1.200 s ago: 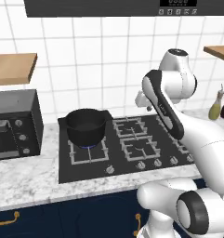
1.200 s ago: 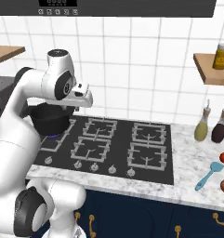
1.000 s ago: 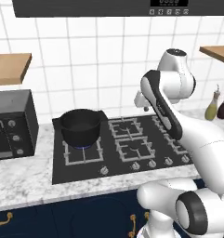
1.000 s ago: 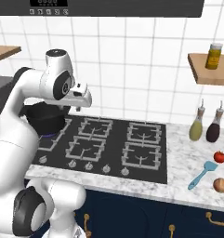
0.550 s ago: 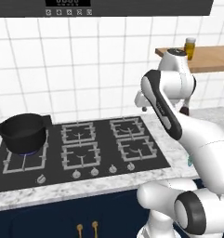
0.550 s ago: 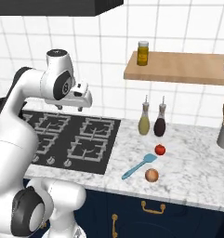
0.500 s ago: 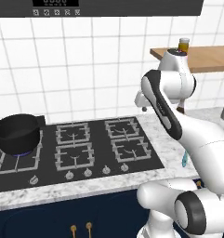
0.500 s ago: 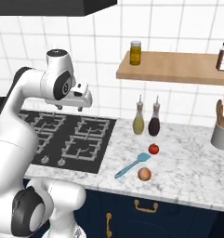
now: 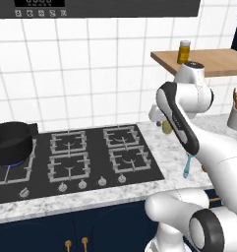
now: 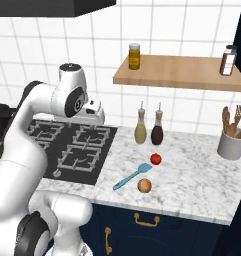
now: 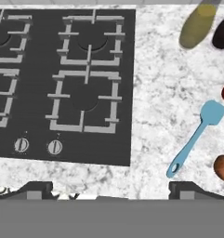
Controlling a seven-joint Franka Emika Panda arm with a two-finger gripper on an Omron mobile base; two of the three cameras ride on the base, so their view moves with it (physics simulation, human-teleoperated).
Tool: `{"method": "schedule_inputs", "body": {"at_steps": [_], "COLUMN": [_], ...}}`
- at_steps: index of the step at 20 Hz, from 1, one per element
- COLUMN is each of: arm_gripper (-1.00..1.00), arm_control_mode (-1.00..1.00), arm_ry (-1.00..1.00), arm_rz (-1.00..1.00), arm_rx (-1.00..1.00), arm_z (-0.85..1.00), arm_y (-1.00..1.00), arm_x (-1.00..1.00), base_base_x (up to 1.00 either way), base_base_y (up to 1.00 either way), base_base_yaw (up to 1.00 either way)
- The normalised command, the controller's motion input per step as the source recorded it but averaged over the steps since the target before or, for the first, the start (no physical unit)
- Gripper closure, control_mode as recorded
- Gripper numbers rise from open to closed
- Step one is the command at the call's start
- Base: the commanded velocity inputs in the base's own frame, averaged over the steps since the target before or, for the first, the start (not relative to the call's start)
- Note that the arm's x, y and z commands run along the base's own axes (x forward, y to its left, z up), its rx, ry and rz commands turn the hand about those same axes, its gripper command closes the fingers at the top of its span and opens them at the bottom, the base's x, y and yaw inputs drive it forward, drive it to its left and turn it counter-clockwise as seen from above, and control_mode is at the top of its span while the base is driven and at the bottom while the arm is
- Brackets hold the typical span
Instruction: Put the onion and tomato in the pot. Retrieve the spatula and lightly stir the vegetables in the pot.
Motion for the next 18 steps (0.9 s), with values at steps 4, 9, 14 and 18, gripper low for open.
{"method": "schedule_inputs", "body": {"at_steps": [4, 9, 14, 18], "arm_gripper": [-1.0, -1.0, -1.0, -1.0], "arm_control_mode": [-1.0, -1.0, -1.0, -1.0], "arm_ry": [0.05, 0.04, 0.0, 0.08], "arm_rz": [-0.07, -0.06, -0.05, -0.08], "arm_rx": [0.0, 0.0, 0.0, -0.02], "arm_z": [-0.95, -0.56, -0.27, -0.28], "arm_y": [-0.88, -0.76, -0.7, -0.85], "arm_x": [-0.52, -0.25, 0.23, 0.42], "base_base_x": [0.0, 0.0, 0.0, 0.0], "base_base_y": [0.0, 0.0, 0.0, 0.0], "base_base_yaw": [0.0, 0.0, 0.0, 0.0]}}
